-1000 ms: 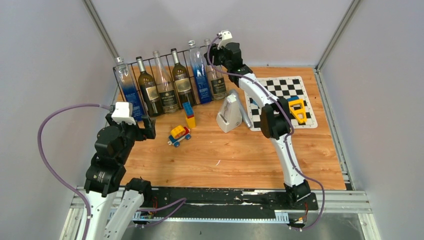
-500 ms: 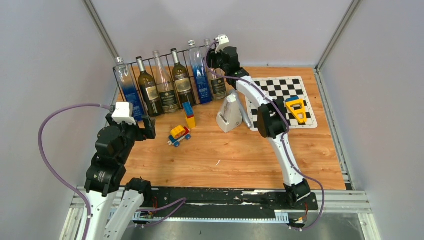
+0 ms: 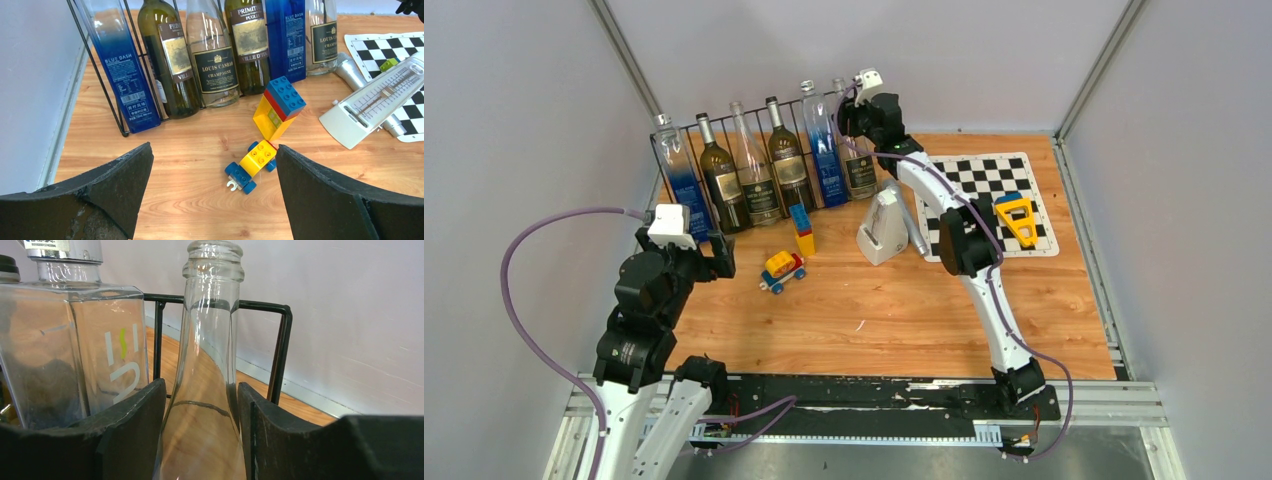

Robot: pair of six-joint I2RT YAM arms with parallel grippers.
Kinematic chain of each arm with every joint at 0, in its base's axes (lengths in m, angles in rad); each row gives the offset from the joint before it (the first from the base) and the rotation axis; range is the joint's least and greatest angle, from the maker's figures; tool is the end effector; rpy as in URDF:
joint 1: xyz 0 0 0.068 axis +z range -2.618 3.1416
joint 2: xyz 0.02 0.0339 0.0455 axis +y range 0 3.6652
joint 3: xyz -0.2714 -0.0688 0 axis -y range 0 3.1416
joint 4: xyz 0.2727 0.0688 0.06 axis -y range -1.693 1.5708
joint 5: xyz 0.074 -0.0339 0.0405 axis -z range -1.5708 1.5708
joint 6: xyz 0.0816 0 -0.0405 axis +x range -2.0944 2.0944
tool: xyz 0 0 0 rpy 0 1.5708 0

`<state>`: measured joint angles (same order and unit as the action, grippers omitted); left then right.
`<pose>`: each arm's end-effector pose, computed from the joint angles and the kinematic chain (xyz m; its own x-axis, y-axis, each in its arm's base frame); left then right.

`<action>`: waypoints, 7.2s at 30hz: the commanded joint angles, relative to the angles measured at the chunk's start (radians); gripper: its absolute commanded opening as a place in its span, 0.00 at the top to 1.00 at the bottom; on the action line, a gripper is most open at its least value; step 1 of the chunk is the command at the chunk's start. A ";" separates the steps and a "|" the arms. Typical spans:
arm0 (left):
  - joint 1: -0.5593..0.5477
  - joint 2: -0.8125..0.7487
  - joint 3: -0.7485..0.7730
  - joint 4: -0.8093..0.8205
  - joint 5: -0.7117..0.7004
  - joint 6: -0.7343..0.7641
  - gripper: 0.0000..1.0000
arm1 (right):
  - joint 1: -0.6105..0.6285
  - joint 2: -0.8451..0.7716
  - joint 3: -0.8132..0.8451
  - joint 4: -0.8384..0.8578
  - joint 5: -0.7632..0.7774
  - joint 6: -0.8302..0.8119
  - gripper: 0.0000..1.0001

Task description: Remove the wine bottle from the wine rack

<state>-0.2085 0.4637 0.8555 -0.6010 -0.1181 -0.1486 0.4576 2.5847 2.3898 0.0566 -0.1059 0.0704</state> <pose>0.1566 -0.0233 0.3623 -0.2147 -0.1049 -0.9710 0.0617 0.9908 -0.1206 0.6091 0.3096 0.2416 -0.1609 -0.0013 -0.9870 -0.5232 0.8480 0.0842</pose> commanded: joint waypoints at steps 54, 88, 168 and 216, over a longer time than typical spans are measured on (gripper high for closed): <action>-0.002 -0.017 -0.010 0.040 -0.014 0.020 0.00 | 0.082 -0.677 -0.488 -0.006 0.174 -0.181 1.00; -0.002 -0.017 -0.011 0.038 -0.018 0.021 0.00 | 0.231 -0.838 -0.547 -0.002 0.247 -0.286 1.00; -0.002 0.043 -0.010 0.047 0.049 0.019 0.00 | 0.018 -1.655 -1.389 -0.539 0.672 0.202 1.00; -0.002 0.041 -0.010 0.048 0.057 0.024 0.00 | -0.196 -1.601 -1.370 -0.676 0.662 0.261 0.28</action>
<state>-0.2085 0.5072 0.8494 -0.5865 -0.0757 -0.1463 0.2649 0.9791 0.9741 -0.6472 0.5556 0.3222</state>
